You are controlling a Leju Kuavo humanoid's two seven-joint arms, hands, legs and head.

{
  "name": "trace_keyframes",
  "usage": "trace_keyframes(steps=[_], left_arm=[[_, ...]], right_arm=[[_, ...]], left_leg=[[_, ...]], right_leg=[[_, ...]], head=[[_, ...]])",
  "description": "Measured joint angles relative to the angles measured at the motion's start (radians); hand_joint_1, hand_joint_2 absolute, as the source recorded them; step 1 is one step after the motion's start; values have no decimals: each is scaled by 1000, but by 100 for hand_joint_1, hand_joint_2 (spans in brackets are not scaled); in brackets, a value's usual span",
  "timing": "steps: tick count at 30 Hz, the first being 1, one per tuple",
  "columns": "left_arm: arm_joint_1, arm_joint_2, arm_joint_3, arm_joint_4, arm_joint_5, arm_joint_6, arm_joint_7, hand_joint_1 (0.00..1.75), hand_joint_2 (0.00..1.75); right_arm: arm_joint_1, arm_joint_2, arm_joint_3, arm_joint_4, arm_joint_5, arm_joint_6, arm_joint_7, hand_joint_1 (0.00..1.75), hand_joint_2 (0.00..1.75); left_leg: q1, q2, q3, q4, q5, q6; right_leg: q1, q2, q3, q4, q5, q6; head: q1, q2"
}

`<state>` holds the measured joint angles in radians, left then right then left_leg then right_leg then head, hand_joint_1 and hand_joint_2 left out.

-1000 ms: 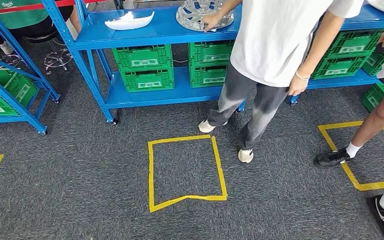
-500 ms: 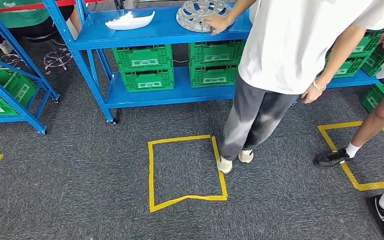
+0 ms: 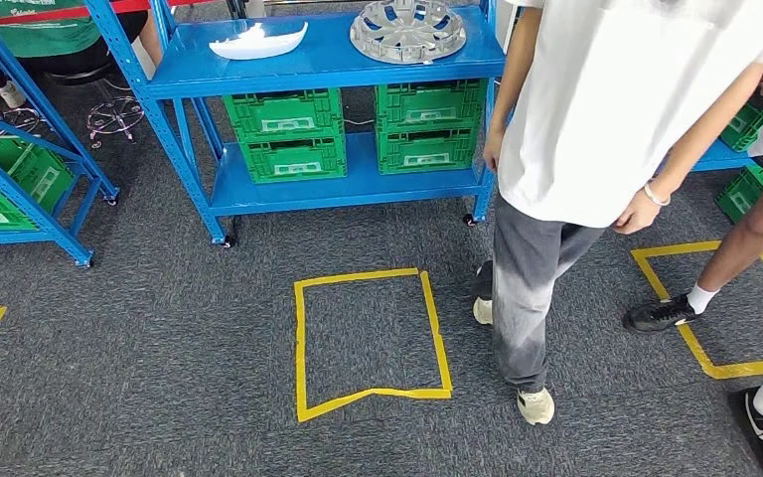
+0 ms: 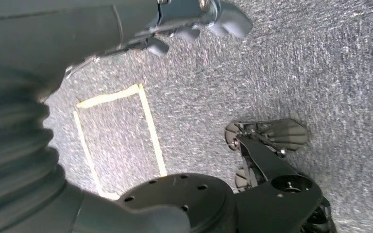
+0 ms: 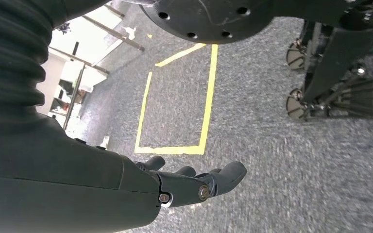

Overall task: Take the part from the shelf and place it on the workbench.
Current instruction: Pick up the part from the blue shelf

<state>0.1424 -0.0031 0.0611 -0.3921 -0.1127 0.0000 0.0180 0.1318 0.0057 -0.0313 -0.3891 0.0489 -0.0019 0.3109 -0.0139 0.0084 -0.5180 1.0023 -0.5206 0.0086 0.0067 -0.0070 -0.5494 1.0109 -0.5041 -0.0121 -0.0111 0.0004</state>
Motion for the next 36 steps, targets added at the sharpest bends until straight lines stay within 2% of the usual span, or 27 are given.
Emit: trace_keyframes(steps=[7,11,36], left_arm=[[-6,-1,20,6,-52,0,8,0,175],[-43,-14,140,38,-271,8,47,0,175],[-170,-71,550,153,-1012,21,169,0,175]], right_arm=[[-6,0,-15,1,22,-1,0,0,175],[-33,6,-94,19,114,-4,0,0,175],[-131,49,-383,133,415,-32,0,0,175]], left_leg=[[0,0,0,0,0,0],[0,0,0,0,0,0],[0,1,1,0,0,0]], right_leg=[[0,0,0,0,0,0],[0,1,0,0,0,-1],[0,2,-1,0,1,0]], head=[[0,0],[0,0],[0,0]])
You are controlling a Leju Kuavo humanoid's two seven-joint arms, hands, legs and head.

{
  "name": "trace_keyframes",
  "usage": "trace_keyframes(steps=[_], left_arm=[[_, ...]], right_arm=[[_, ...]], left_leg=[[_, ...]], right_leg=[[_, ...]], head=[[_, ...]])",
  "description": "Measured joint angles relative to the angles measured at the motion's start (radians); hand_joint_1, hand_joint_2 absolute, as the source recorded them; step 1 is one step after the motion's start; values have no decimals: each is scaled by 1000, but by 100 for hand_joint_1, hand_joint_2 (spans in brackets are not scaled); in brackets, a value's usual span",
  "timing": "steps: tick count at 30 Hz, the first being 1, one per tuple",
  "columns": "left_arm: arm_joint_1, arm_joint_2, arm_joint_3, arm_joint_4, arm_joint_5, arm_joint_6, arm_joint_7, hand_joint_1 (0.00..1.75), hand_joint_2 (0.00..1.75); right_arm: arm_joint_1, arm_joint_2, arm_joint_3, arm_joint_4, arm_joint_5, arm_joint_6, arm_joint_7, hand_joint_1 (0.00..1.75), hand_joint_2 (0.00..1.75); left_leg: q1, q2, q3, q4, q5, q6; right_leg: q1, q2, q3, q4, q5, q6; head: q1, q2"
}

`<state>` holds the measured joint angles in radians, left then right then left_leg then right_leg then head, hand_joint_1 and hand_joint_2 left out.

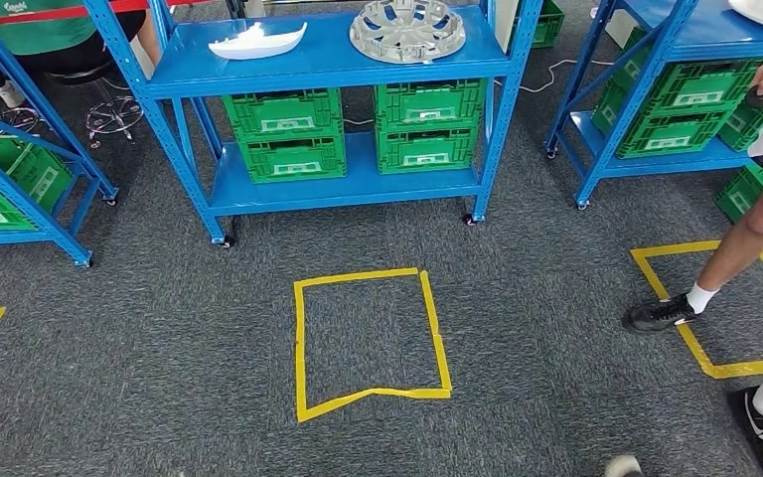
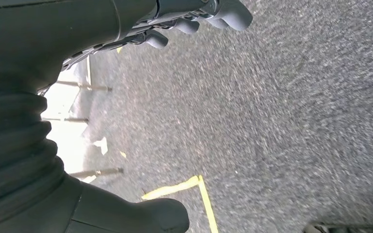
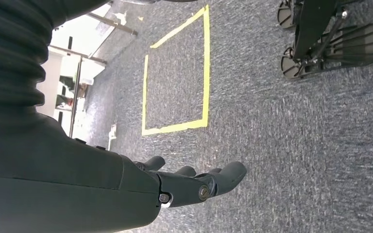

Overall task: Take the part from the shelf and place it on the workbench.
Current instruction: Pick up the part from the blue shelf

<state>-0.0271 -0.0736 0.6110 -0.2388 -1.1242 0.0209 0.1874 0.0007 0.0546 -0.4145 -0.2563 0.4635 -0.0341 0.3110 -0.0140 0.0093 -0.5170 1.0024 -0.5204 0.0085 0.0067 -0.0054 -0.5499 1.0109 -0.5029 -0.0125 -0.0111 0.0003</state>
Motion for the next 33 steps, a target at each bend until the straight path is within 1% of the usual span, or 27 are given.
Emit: trace_keyframes(steps=[3,10,14,18,24,27,30,31,33], left_arm=[[-12,-6,43,12,-77,1,5,0,175],[-35,-16,104,30,-201,3,10,0,175],[-44,-20,127,38,-238,5,11,0,175],[-46,-21,138,43,-242,5,11,0,0],[-59,-21,144,48,-273,1,-1,0,0],[-96,-22,138,49,-301,5,-55,0,0],[-187,-23,104,44,-339,32,-157,0,0],[-231,-23,86,40,-349,45,-192,0,0],[-347,-21,49,29,-353,93,-283,0,0]], right_arm=[[-8,5,-36,12,27,-6,0,0,175],[-22,12,-91,31,71,-8,0,0,175],[-28,16,-108,38,84,-11,0,0,175],[-31,17,-114,42,85,-13,0,0,0],[-35,19,-121,46,92,-8,0,0,0],[-37,20,-123,47,99,-5,0,0,0],[-41,21,-124,47,104,-6,0,0,0],[-44,22,-124,47,106,-6,0,0,0],[-49,23,-124,47,111,-2,0,0,0]], left_leg=[[0,0,0,0,0,0],[0,1,0,0,0,0],[0,1,0,0,0,0],[0,1,0,0,0,0],[0,1,0,0,0,0],[0,0,0,1,1,0],[0,-2,-3,1,5,0],[0,-3,-4,2,7,-1],[1,-4,-10,3,12,-3]], right_leg=[[0,0,0,0,0,0],[0,1,0,0,0,0],[0,1,0,0,0,0],[0,1,0,0,0,0],[0,1,0,0,0,0],[0,1,-1,0,1,0],[1,-2,-3,0,5,0],[1,-3,-5,0,7,0],[2,-3,-10,0,12,-2]], head=[[0,0],[0,0],[0,0],[0,0],[0,0],[0,0],[0,0],[0,0],[0,0]])
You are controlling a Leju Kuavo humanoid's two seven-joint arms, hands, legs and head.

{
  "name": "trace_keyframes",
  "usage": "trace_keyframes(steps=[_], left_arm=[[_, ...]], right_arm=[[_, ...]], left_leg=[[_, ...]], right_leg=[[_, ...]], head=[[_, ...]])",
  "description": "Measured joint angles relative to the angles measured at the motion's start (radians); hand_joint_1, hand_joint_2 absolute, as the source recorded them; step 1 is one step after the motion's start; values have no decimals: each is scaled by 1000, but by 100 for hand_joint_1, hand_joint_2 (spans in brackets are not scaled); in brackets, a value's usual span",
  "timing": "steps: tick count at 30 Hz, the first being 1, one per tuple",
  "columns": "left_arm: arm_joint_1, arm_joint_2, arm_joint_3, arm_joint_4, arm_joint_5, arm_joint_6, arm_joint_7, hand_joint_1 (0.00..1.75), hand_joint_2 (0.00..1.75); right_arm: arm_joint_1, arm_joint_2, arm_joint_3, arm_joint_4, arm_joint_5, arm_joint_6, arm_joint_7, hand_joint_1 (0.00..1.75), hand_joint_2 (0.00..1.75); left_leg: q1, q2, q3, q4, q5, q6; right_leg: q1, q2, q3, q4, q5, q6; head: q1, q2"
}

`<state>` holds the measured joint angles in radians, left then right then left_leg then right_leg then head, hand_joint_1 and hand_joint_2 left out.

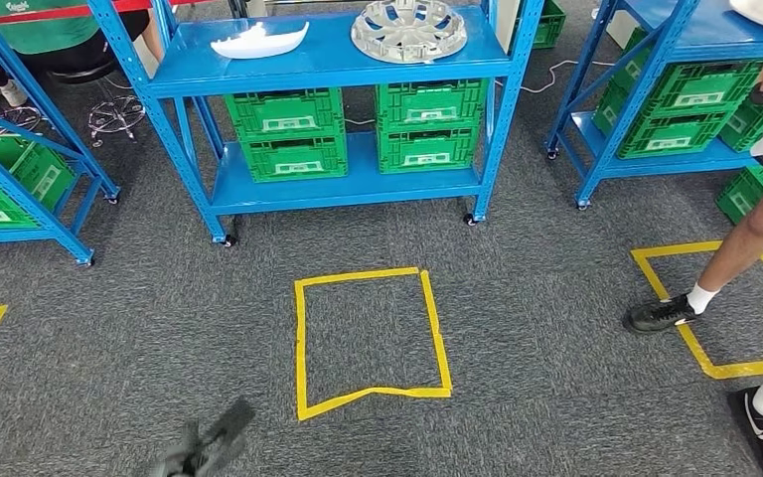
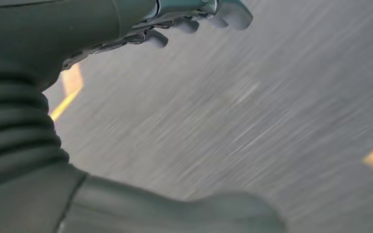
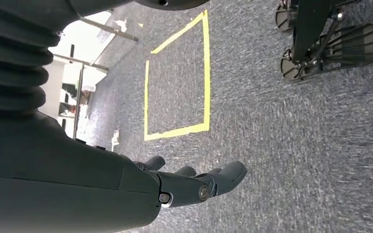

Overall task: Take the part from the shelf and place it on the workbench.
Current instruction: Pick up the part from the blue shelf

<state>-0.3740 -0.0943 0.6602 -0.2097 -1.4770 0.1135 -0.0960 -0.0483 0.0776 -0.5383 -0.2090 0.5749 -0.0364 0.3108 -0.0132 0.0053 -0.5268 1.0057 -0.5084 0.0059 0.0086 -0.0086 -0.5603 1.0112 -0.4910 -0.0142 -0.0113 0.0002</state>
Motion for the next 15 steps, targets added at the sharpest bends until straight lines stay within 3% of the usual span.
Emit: trace_keyframes(steps=[3,5,7,10,15], left_arm=[[-275,16,-59,-24,21,66,-145,0,0],[-475,29,-114,-46,27,33,-156,0,0],[-625,37,-174,-70,27,2,-134,0,0],[-741,38,-242,-93,32,3,-116,0,0],[-784,35,-303,-108,45,19,-113,0,0]], right_arm=[[-8,0,0,0,7,11,5,0,0],[-10,0,0,0,9,15,6,0,0],[-5,0,-1,1,10,14,8,0,0],[-3,0,-2,4,10,12,21,0,0],[-4,0,-2,4,10,12,25,0,0]], left_leg=[[4,-4,-23,6,11,-3],[7,-3,-32,7,15,-5],[6,2,-31,7,15,-5],[5,5,-28,7,15,-4],[5,7,-27,7,15,-4]], right_leg=[[6,-4,-17,2,13,-3],[7,-3,-23,2,19,-5],[6,2,-23,2,20,-4],[5,5,-23,2,21,-4],[5,7,-23,2,21,-4]], head=[[1,0],[0,0],[0,0],[0,0],[0,0]])
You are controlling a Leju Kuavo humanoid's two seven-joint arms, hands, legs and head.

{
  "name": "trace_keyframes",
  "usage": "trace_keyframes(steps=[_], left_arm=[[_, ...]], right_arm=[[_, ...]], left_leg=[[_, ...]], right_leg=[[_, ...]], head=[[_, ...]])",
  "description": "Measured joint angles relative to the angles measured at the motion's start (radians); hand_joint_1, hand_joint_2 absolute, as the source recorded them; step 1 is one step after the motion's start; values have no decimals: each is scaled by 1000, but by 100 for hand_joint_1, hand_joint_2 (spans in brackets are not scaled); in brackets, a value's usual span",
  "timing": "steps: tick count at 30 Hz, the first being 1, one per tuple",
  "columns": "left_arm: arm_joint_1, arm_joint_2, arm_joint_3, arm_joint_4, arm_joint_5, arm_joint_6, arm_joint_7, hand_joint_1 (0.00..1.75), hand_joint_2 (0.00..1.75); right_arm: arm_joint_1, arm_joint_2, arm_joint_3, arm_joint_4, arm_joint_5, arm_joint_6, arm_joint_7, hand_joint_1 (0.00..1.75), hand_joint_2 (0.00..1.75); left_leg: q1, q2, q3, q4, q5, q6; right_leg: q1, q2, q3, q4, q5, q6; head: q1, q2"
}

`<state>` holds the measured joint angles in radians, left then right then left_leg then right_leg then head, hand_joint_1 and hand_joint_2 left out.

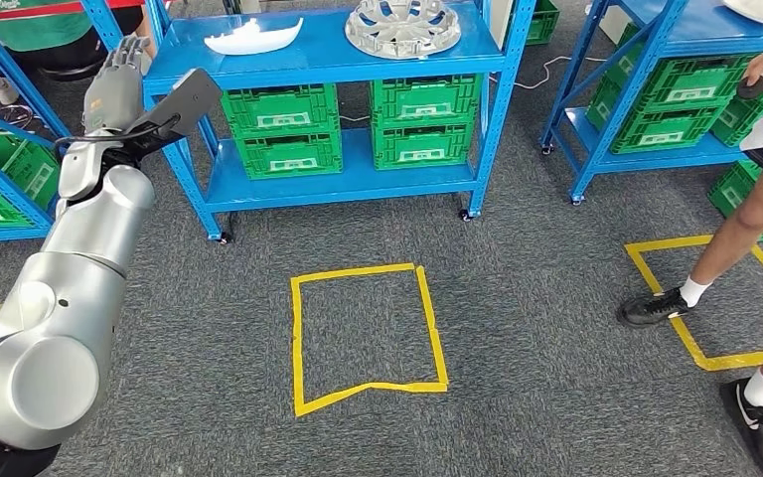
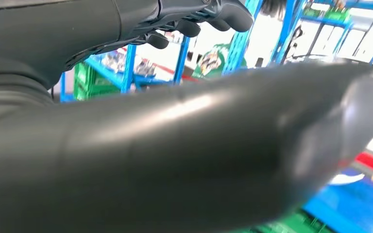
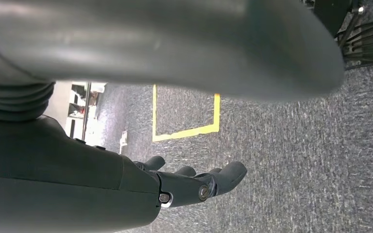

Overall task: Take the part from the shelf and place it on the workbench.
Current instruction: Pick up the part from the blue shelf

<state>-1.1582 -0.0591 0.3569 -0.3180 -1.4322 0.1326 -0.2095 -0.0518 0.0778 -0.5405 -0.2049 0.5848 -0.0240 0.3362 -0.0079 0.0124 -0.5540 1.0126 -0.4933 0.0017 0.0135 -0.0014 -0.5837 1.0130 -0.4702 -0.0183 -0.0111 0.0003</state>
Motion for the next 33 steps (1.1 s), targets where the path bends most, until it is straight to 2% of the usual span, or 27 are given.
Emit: trace_keyframes(steps=[14,21,33], left_arm=[[-30,3,-101,-4,33,20,12,0,0],[-31,8,-125,-5,33,19,15,0,0],[-26,32,-199,15,9,-60,65,0,0]], right_arm=[[0,0,-6,0,6,0,0,0,0],[0,0,-7,0,8,0,0,0,0],[0,1,-8,0,17,-1,0,0,0]], left_leg=[[0,0,0,0,0,0],[0,0,0,0,0,0],[0,0,0,0,0,0]], right_leg=[[0,0,0,0,0,0],[0,0,0,0,0,0],[0,0,0,0,0,0]], head=[[0,0],[0,0],[0,0]])
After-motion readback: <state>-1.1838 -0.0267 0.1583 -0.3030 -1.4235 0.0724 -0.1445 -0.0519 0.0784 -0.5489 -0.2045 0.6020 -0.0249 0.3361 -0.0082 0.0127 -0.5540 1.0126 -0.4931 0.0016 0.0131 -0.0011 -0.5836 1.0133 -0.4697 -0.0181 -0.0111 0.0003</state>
